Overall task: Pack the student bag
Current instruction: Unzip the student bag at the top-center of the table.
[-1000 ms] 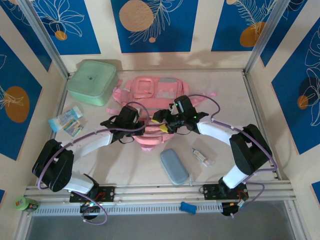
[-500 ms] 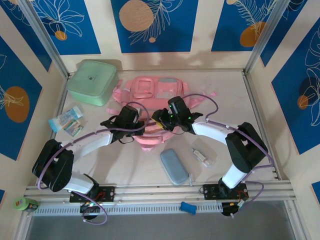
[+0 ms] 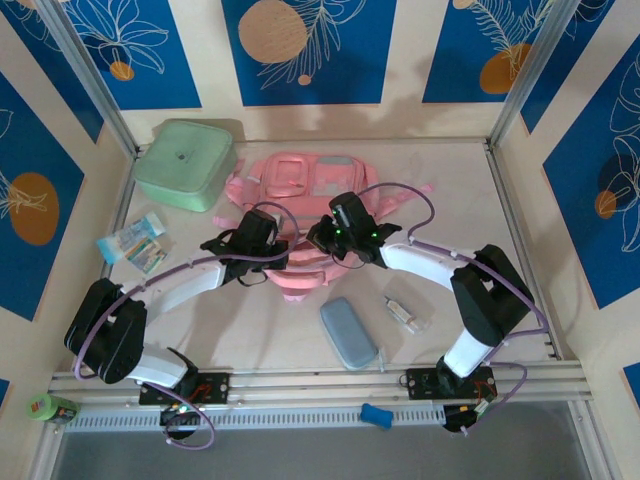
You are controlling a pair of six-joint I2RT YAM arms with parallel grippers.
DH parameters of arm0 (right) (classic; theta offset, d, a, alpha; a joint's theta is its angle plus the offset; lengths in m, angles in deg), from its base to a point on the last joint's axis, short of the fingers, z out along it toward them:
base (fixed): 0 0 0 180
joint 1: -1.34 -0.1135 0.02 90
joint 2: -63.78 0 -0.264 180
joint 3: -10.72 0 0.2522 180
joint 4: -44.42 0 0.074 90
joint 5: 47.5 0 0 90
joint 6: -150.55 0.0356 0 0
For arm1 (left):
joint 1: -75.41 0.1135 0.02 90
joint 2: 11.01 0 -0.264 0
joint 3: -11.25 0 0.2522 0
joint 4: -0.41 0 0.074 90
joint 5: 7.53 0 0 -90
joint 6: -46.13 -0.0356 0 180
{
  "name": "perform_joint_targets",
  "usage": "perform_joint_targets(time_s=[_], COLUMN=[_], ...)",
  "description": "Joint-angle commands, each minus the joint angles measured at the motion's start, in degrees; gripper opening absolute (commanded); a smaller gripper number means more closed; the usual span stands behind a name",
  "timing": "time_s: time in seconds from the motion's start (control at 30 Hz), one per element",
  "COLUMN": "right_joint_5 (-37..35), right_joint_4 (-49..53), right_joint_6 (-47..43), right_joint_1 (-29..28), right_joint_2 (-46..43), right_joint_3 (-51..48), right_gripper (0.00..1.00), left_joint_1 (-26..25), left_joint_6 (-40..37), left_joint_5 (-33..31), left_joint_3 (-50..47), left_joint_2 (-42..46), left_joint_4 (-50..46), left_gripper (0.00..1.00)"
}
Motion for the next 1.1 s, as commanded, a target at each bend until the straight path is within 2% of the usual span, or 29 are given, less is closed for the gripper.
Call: perform_joint_targets(time_s=[0.0,0.17,0.3,0.43,0.6,0.77,0.93,1.07], right_joint_5=[-2.5,4.9,12.2,20.7,26.3,29.6,33.8,36.6], right_joint_4=[0.2,2.6,7.1,12.3,15.7,16.5,17.7,17.7], right_joint_6=[-4.8,-11.2,-16.0,-19.5,-22.2,-24.6,-25.6,-25.4], right_joint_1=[3.0,7.4,13.1,18.5,22.5,25.1,27.4,28.2], right_joint_2=[-3.1,-7.1,-9.2,-8.4,-8.1,-9.8,-9.6,-9.5], right_joint_3=[-0.4,0.3,3.1,7.9,10.3,9.2,8.7,8.7], right_gripper=[0.02,0.00,0.00,0.00,0.00,0.00,0.00,0.00], left_joint_1=[0.6,1.8,2.3,4.8,7.7,10.4,14.3,16.2], left_joint_6=[-2.1,-0.9,-0.4,-1.1,-4.6,-11.4,-15.7,-18.0], left_joint_5=[-1.6,-2.9,-5.0,-5.2,-6.3,-8.6,-3.2,-3.9], left_joint_3=[1.2,-0.2,-1.9,-2.8,-1.4,-3.8,-4.7,-1.7], left_joint_2=[2.7,3.4,3.9,3.1,0.0,-1.3,-4.0,-7.9], left_joint_4=[-3.3,-5.2,-4.1,-2.0,1.5,12.5,24.0,26.1], left_gripper=[0.00,0.00,0.00,0.00,0.00,0.00,0.00,0.00])
